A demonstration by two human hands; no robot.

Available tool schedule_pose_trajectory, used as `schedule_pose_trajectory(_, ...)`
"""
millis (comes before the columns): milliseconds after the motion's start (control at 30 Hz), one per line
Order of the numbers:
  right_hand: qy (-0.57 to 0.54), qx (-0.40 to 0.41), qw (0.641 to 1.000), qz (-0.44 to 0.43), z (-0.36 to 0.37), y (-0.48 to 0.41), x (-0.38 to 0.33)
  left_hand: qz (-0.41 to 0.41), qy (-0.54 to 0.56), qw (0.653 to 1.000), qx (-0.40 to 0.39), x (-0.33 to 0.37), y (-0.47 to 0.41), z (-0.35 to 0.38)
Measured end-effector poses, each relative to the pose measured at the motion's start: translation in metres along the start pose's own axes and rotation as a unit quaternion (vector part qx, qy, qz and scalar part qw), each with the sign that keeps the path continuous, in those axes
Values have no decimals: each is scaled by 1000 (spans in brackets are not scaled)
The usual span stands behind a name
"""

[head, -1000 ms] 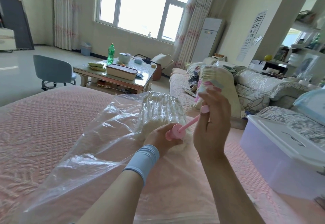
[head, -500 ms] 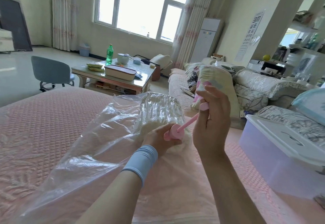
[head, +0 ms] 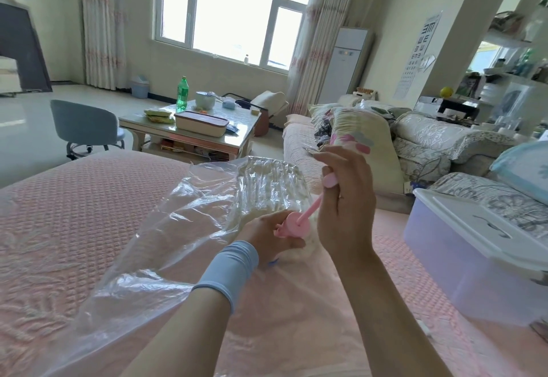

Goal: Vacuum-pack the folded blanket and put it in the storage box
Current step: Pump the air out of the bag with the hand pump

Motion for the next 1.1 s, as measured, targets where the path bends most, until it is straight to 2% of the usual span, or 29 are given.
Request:
schedule_pose_trajectory(67,11,-39,999,10,4,14,3,4,10,1000,5,1,3,2)
schedule_pose_trajectory(167,47,-247,964,86,19,50,12,-5,9,1000,28,3,10,5)
schedule_pose_trajectory(233,42,-314,941,123,20,60,15,-7,-9,999,44,2,15,8)
schedule_pose_trajectory(300,21,-278,954,108,10,46,12,-3,-7,998,58,2,16,9)
schedule_pose_trajectory(400,9,-117,993,19,-11,13,3,-7,40,998,46,2,13,8)
schedule_pose_trajectory(500,10,3,1000,-25,-22,5,2,-16,43,998,39,0,10,10)
schedule_pose_trajectory(567,32,-23,999,3,-17,21,6,-14,29,999,30,1,9,12)
schedule_pose_trajectory(667,43,-215,971,96,2,56,18,-1,4,1000,23,8,11,13)
schedule_pose_trajectory(733,35,-283,949,134,7,64,22,5,-19,999,28,11,13,13)
schedule_pose_trajectory(800,30,-267,956,122,3,53,18,-3,3,999,44,8,13,12)
schedule_pose_trajectory(833,26,-234,967,95,-1,42,13,-7,17,999,51,5,12,11)
schedule_pose_trajectory(933,10,-78,997,5,-18,7,1,-9,33,998,46,1,8,9)
schedule_pose_trajectory(1000,5,3,1000,-14,-25,-5,-1,-17,38,998,43,2,8,9)
schedule_pose_trajectory(1033,9,17,1000,-11,-24,-4,-1,-18,40,998,44,2,8,10)
schedule_pose_trajectory(1100,18,-20,1000,12,-15,13,3,-16,44,998,45,2,9,11)
Point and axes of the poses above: each hand's wrist, its own y-axis away from the middle knuckle, its own z-axis out of the palm, x = y × z, the point moved 2 cm from there along -y, towards the middle knuckle, and after that the axes turned 2 degrees about x, right-handed, at the moved point
